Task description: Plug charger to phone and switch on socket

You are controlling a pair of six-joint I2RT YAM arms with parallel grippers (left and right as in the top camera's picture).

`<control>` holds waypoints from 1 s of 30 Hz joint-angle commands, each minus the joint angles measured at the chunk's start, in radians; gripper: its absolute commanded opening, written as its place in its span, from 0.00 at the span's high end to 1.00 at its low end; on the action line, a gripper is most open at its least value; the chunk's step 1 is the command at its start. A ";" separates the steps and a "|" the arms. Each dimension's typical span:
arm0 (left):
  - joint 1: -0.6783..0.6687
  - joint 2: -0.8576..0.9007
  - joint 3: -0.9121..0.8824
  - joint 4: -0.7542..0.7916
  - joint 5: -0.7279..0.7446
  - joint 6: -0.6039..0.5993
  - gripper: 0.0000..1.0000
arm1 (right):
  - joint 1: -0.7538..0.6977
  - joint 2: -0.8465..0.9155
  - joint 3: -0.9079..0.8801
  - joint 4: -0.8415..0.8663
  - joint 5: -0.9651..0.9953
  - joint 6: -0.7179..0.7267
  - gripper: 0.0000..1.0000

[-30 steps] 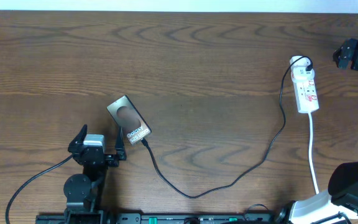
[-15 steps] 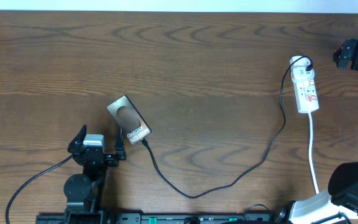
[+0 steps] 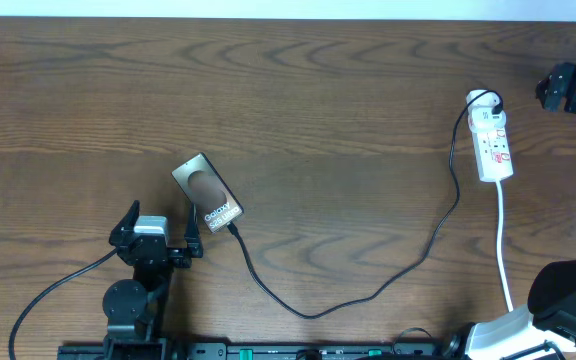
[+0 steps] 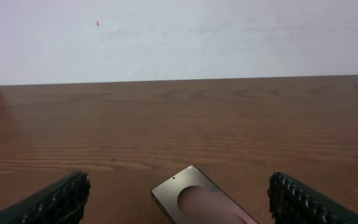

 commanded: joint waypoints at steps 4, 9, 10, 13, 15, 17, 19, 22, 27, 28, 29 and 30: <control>-0.002 -0.007 -0.014 -0.039 -0.002 0.017 0.08 | 0.000 0.005 0.003 0.002 -0.003 0.010 0.01; -0.002 -0.007 -0.014 -0.039 -0.002 0.017 0.08 | -0.001 0.005 0.003 0.002 0.010 0.003 0.01; -0.002 -0.007 -0.014 -0.039 -0.002 0.017 0.08 | 0.000 0.005 0.003 0.002 0.070 -0.021 0.01; -0.002 -0.007 -0.014 -0.039 -0.002 0.017 0.08 | 0.000 0.004 0.003 0.002 0.136 -0.020 0.01; -0.002 -0.007 -0.014 -0.039 -0.002 0.017 0.08 | 0.002 0.004 0.003 0.002 0.135 -0.020 0.01; -0.002 -0.007 -0.014 -0.039 -0.002 0.017 0.08 | 0.007 0.000 0.003 -0.002 0.135 -0.020 0.01; -0.002 -0.007 -0.014 -0.039 -0.002 0.017 0.08 | 0.019 -0.009 0.003 -0.016 0.130 -0.014 0.01; -0.002 -0.007 -0.014 -0.039 -0.002 0.017 0.08 | 0.048 -0.045 -0.018 0.023 0.111 -0.008 0.01; -0.002 -0.007 -0.014 -0.039 -0.002 0.017 0.08 | 0.133 -0.193 -0.208 0.250 0.053 -0.008 0.01; -0.002 -0.007 -0.014 -0.039 -0.002 0.017 0.08 | 0.148 -0.223 -0.256 0.297 0.041 -0.007 0.01; -0.002 -0.007 -0.014 -0.039 -0.002 0.017 0.08 | 0.166 -0.260 -0.314 0.355 0.023 -0.008 0.01; -0.002 -0.007 -0.014 -0.039 -0.002 0.017 0.08 | 0.182 -0.296 -0.378 0.417 0.011 -0.008 0.01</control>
